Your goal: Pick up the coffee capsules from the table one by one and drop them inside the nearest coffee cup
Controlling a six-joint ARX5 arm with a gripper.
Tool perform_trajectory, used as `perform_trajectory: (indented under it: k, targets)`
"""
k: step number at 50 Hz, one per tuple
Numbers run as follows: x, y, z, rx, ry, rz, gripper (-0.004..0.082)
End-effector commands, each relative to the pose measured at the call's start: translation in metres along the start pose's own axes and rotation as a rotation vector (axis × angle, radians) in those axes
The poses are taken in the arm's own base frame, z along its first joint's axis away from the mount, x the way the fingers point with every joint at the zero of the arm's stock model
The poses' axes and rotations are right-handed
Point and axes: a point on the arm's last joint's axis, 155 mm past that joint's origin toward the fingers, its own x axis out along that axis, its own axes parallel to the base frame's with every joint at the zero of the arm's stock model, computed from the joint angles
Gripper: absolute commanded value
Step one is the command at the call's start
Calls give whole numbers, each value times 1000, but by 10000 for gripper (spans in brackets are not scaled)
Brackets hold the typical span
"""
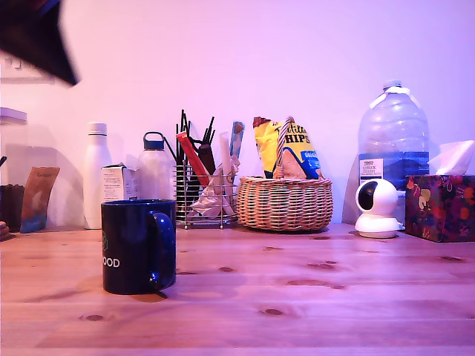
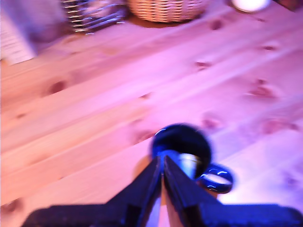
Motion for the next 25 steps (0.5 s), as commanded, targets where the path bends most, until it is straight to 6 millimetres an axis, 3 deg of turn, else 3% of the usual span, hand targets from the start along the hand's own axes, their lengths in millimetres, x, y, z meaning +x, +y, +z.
perform_trajectory:
  k: [1, 6, 25]
  targets:
    - [3, 9, -9, -26, -20, 22, -16]
    - [3, 23, -19, -47, -57, 53, -16]
    - [7, 39, -49, -121, -169, 27, -16]
